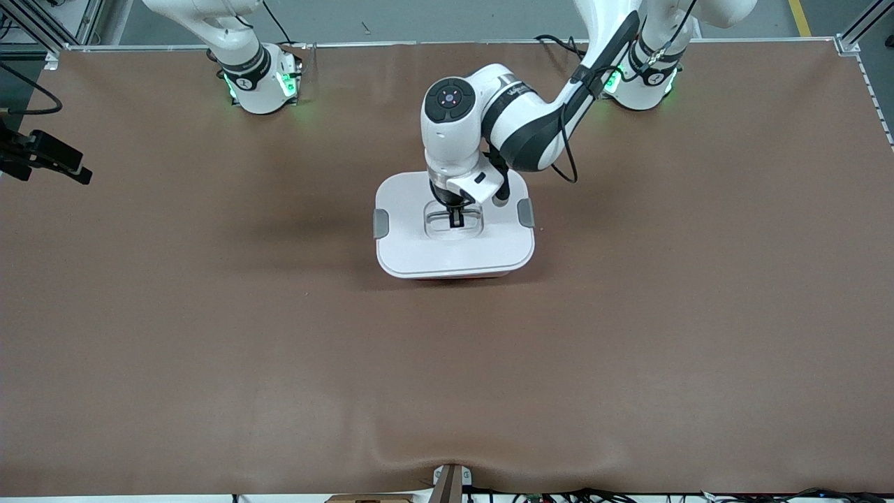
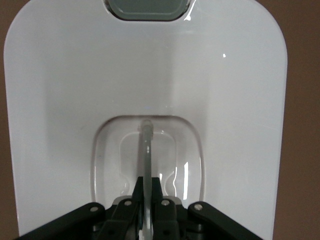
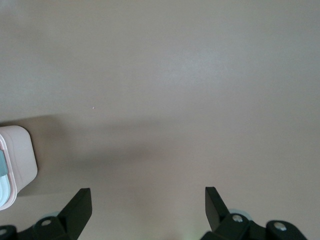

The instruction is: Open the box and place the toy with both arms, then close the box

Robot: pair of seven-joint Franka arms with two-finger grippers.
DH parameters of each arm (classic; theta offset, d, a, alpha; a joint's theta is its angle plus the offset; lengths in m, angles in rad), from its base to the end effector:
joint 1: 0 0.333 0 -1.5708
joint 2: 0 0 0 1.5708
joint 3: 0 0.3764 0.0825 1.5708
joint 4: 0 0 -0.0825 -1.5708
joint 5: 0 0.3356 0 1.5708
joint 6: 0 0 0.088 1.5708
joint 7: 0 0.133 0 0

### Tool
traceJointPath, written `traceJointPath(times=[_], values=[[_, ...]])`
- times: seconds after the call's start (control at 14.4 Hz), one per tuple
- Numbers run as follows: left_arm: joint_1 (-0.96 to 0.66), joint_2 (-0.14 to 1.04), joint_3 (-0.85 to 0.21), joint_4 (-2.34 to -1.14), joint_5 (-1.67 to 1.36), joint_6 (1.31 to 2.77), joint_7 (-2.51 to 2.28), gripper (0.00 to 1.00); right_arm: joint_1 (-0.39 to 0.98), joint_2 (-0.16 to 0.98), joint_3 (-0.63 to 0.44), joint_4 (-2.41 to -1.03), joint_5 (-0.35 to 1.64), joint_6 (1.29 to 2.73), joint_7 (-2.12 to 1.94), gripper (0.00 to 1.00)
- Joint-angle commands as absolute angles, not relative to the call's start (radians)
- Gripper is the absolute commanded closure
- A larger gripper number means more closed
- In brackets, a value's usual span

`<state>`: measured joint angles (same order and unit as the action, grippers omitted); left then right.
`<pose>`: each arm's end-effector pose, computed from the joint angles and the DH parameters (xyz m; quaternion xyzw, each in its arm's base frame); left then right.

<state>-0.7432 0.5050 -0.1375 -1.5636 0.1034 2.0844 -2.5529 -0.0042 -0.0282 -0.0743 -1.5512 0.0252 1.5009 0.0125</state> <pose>0.4502 -0.5079 0.4055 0.6821 0.7310 0.0105 0.0123 0.4869 -0.0355 0.6751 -0.9988 0.0447 0.0106 0.0140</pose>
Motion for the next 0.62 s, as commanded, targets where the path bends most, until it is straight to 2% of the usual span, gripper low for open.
traceJointPath(times=[0.0,0.55], values=[[-0.752,0.479,-0.135,-1.603,0.132,2.109,-2.572,1.00,0.002,-0.020,-0.074,-1.540,0.012,1.491,0.029,0.00],[-0.753,0.476,-0.144,-1.625,0.178,2.121,-2.577,1.00,0.005,-0.012,-0.074,-1.537,0.009,1.499,0.028,0.00]])
